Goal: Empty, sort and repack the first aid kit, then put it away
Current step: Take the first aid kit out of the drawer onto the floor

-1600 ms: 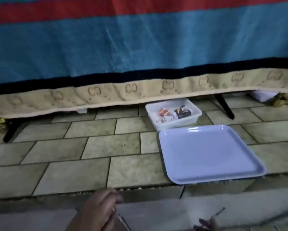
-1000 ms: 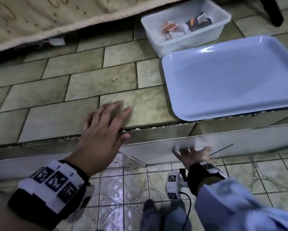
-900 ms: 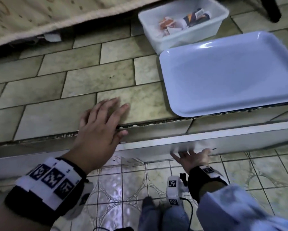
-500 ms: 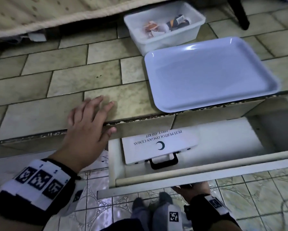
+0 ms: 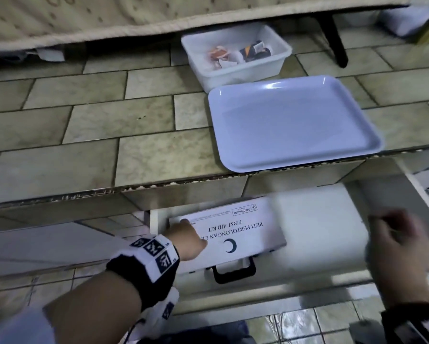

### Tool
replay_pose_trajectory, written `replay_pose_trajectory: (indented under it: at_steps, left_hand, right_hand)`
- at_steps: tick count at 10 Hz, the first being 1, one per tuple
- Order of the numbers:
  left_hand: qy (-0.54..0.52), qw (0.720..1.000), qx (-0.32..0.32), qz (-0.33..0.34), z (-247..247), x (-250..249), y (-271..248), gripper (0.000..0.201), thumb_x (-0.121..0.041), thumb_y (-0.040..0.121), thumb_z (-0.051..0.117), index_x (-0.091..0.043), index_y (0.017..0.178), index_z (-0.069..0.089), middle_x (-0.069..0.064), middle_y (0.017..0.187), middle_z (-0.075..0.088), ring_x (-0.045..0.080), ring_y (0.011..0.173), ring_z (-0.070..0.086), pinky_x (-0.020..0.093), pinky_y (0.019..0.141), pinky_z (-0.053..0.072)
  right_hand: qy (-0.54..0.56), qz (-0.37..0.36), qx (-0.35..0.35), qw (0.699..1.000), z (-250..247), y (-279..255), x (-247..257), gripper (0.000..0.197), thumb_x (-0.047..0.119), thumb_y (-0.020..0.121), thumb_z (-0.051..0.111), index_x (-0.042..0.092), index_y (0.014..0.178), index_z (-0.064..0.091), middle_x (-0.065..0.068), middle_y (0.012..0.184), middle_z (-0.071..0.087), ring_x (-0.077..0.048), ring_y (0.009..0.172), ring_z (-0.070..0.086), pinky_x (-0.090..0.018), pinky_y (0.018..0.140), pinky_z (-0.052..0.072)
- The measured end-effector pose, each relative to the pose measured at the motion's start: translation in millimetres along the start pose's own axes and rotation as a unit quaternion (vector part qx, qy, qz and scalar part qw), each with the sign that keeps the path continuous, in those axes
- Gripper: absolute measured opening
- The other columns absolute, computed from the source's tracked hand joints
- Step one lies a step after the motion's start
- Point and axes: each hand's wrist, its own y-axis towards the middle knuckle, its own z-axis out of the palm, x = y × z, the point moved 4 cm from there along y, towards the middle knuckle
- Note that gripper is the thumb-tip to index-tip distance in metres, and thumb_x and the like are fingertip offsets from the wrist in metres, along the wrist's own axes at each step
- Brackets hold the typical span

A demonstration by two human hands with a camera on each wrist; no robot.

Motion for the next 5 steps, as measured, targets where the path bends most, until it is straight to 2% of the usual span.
replay_pose_trajectory:
  at_steps: [1, 2, 3, 4, 5]
  left_hand:
    - [0.024, 0.998, 0.055, -0.028, 8.9, -3.2, 1.6, 0.042, -0.025, 0.098, 0.040, 0.000, 0.131, 0.046, 0.015, 0.135, 0.051, 0.027, 0.125, 0.049, 0.026, 0.089, 0.040]
    - [0.024, 0.994, 0.106, -0.025, 9.1, -12.5, -8.4, 0.020, -0.022, 0.100, 0.033, -0.021, 0.099, 0.053, 0.015, 0.142, 0.045, 0.025, 0.126, 0.046, 0.026, 0.096, 0.039]
    - [-0.064, 0.993, 0.093, -0.044, 10.8, -6.9, 0.6, 0.034, -0.017, 0.100, 0.033, -0.022, 0.067, 0.036, 0.012, 0.128, 0.056, 0.017, 0.096, 0.042, 0.014, 0.058, 0.036]
    - [-0.114, 0.989, 0.065, -0.060, 7.4, -0.1, 0.9, 0.040, -0.014, 0.098, 0.035, -0.021, 0.059, 0.029, -0.004, 0.072, 0.042, 0.016, 0.078, 0.043, 0.010, 0.052, 0.027]
    - [-0.165, 0.983, 0.022, -0.073, -2.5, 0.5, -4.8, 0.038, -0.014, 0.095, 0.041, -0.019, 0.058, 0.032, -0.005, 0.065, 0.034, 0.011, 0.060, 0.039, 0.012, 0.053, 0.029]
  right_hand:
    - [-0.211, -0.089, 0.286, 0.930, 64.6, 9.5, 20.2, 0.009, 0.019, 0.087, 0.056, 0.020, 0.089, 0.065, -0.001, 0.095, 0.067, -0.010, 0.083, 0.061, -0.023, 0.071, 0.039]
    - [-0.413, -0.060, 0.471, 0.777, 116.5, 9.9, 13.7, 0.037, 0.037, 0.092, 0.048, 0.010, 0.115, 0.059, -0.007, 0.123, 0.060, -0.023, 0.112, 0.054, -0.027, 0.085, 0.043]
    - [-0.437, -0.006, 0.561, 0.703, 140.0, 8.2, 6.5, 0.039, 0.037, 0.094, 0.048, 0.005, 0.115, 0.055, -0.013, 0.117, 0.058, -0.024, 0.100, 0.054, -0.024, 0.068, 0.044]
    - [-0.360, 0.128, 0.580, 0.719, 145.4, 7.6, 2.1, 0.042, 0.028, 0.088, 0.060, 0.001, 0.120, 0.052, -0.018, 0.102, 0.062, -0.029, 0.088, 0.062, -0.035, 0.080, 0.055]
    - [-0.357, 0.111, 0.564, 0.736, 136.1, 12.0, 16.2, 0.027, 0.023, 0.090, 0.059, 0.001, 0.105, 0.057, -0.009, 0.073, 0.064, -0.019, 0.061, 0.060, -0.030, 0.066, 0.055]
